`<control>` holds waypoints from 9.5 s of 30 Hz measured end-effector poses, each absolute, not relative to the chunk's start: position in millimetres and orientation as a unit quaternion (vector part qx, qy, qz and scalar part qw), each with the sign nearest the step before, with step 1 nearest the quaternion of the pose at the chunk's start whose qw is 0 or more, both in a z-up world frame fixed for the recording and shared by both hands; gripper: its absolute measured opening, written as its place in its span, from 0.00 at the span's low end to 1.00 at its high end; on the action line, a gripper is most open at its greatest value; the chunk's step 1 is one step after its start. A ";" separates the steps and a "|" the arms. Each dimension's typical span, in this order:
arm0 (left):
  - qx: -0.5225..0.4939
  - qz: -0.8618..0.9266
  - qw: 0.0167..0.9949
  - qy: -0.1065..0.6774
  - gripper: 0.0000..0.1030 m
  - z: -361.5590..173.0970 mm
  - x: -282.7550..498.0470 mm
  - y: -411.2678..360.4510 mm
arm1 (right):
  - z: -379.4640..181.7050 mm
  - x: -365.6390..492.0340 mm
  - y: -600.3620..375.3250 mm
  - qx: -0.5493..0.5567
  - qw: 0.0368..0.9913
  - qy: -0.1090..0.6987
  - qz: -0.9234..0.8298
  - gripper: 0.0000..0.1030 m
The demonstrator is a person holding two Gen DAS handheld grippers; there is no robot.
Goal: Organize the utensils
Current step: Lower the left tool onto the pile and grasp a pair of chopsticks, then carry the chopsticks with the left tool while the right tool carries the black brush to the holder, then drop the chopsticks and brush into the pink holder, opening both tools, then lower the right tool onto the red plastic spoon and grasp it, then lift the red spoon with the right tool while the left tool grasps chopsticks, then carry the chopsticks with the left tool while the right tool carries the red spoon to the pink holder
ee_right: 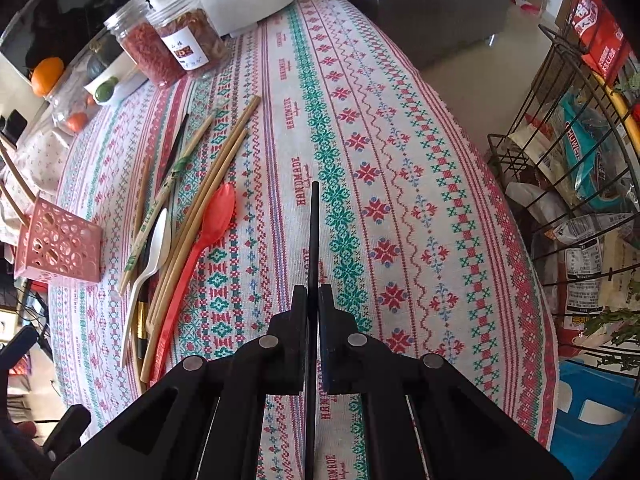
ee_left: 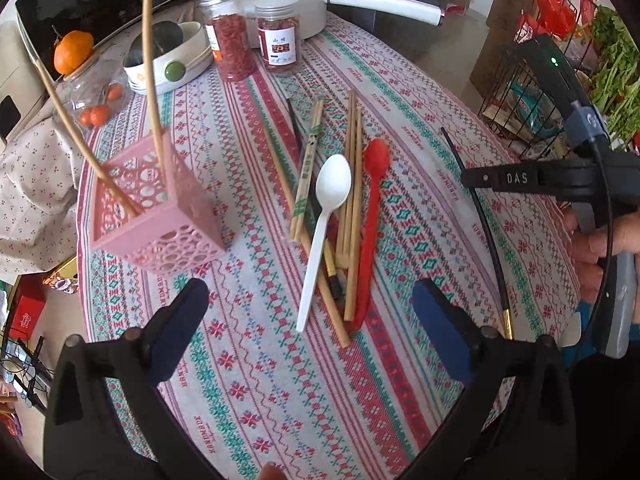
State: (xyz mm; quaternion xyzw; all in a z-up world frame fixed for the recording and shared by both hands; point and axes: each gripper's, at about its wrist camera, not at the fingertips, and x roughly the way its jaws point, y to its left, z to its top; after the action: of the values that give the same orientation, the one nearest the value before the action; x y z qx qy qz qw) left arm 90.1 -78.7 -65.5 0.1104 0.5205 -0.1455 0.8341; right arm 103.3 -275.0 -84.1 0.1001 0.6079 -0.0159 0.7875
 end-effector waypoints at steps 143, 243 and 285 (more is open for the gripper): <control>-0.082 -0.067 0.881 0.461 0.78 -48.4 79.1 91.3 | 65.7 115.0 -59.6 0.114 0.926 0.312 0.178 0.06; 0.139 -0.104 0.810 0.561 0.17 -135.3 251.9 -153.5 | -83.9 138.1 -310.5 0.171 0.789 0.590 0.026 0.07; -0.024 -0.101 0.981 0.162 0.06 33.1 91.0 15.1 | -9.3 120.6 -192.1 0.162 0.849 0.498 0.070 0.07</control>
State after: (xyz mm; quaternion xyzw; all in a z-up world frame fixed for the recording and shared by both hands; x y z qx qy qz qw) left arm 91.0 15.1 33.1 -0.0239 0.1621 -0.1005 0.9813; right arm 120.6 -192.1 -9.3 0.1620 0.4982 0.0696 0.8489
